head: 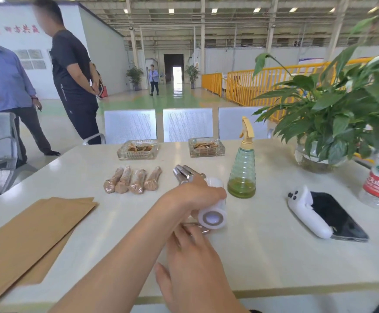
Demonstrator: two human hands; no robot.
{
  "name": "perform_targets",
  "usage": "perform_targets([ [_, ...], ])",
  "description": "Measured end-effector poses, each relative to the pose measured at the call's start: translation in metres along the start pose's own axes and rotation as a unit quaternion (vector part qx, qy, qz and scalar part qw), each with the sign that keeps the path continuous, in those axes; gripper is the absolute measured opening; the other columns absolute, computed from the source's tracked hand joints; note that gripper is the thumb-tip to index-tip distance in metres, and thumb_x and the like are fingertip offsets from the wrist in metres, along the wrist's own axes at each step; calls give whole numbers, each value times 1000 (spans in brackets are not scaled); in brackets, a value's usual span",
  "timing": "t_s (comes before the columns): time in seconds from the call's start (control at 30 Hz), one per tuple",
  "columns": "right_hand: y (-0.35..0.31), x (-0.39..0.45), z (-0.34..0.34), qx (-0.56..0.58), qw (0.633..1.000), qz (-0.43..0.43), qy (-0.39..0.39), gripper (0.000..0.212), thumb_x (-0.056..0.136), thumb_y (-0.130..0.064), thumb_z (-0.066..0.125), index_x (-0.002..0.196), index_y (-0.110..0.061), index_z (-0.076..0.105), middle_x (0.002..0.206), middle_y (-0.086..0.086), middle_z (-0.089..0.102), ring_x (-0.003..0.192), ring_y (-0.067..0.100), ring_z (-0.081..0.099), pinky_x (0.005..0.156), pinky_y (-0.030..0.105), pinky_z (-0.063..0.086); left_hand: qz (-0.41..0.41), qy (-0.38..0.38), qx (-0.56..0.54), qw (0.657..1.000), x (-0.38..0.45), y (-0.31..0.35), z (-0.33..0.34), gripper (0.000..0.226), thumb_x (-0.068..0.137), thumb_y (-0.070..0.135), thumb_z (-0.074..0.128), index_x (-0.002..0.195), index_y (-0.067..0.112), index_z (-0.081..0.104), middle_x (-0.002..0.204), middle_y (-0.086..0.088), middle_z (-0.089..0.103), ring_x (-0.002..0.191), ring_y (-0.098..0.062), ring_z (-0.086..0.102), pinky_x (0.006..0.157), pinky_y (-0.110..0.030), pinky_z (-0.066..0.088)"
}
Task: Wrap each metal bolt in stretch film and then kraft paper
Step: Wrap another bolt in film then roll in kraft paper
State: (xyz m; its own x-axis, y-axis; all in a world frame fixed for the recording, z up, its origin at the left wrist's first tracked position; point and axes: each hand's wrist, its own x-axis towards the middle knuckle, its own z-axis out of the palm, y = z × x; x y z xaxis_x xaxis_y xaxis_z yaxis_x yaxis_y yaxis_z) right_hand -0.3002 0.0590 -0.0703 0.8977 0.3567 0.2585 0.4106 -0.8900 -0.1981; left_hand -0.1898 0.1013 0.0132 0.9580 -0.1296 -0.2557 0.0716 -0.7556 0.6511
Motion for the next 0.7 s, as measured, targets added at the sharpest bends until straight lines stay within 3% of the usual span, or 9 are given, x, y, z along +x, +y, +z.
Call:
perform_targets([
  [0.1,9,-6,-6,85,996,1,31,55,100,-42,46,154,-31,37,160,-14,35,147,10,28,115,29,32,7,7,19,1000,3,-4,3,82,86,61,62,147,12,36,130,-13,60,89,-20,69,68,-29,53],
  [0.2,28,-15,-15,209,956,101,181,17,97,-34,57,108,-33,69,106,-13,72,100,9,65,86,35,53,7,1,-6,1000,4,-9,4,85,82,59,66,147,15,35,138,-13,56,106,-28,70,94,-39,57],
  [0.27,46,-18,-20,265,897,164,313,11,95,-29,59,86,-30,65,81,-12,70,75,9,65,71,38,53,5,0,-8,1000,2,-10,5,86,75,59,69,143,16,38,132,-11,59,98,-26,73,90,-39,59],
  [0.33,63,-13,-26,285,860,187,380,8,98,-32,53,95,-35,61,90,-16,65,83,6,61,73,34,50,8,0,-32,999,1,-10,8,80,75,56,69,139,16,42,120,-8,67,88,-24,75,83,-39,62],
  [0.43,83,4,-31,347,869,204,289,32,101,-41,48,131,-36,58,122,-15,59,105,4,59,92,33,50,14,3,-39,999,-2,-8,9,66,87,51,65,136,10,46,118,-9,69,85,-21,75,74,-34,63],
  [0.5,87,12,-29,367,884,185,223,36,104,-41,45,139,-37,57,132,-14,59,114,2,57,103,30,46,11,8,-3,1000,-7,-5,8,57,94,50,57,131,8,49,114,-9,70,79,-17,72,65,-28,58],
  [0.57,87,17,-24,380,889,167,193,38,106,-41,44,142,-38,56,138,-16,57,124,-1,52,111,29,40,8,9,-8,1000,-12,-5,7,45,100,46,50,121,7,57,96,-9,75,70,-14,73,61,-23,55],
  [0.63,89,16,-19,378,895,168,168,45,101,-49,51,145,-40,52,139,-19,55,118,-4,56,105,23,45,-6,-23,-76,997,-18,-7,7,41,105,40,41,117,5,58,82,-10,78,66,-14,75,58,-21,53],
  [0.7,91,11,-15,368,897,187,160,54,93,-49,64,144,-42,50,134,-19,57,98,-4,63,84,10,46,-3,-56,-109,992,-22,-13,4,35,108,30,39,119,0,56,91,-12,78,76,-18,77,58,-24,49],
])
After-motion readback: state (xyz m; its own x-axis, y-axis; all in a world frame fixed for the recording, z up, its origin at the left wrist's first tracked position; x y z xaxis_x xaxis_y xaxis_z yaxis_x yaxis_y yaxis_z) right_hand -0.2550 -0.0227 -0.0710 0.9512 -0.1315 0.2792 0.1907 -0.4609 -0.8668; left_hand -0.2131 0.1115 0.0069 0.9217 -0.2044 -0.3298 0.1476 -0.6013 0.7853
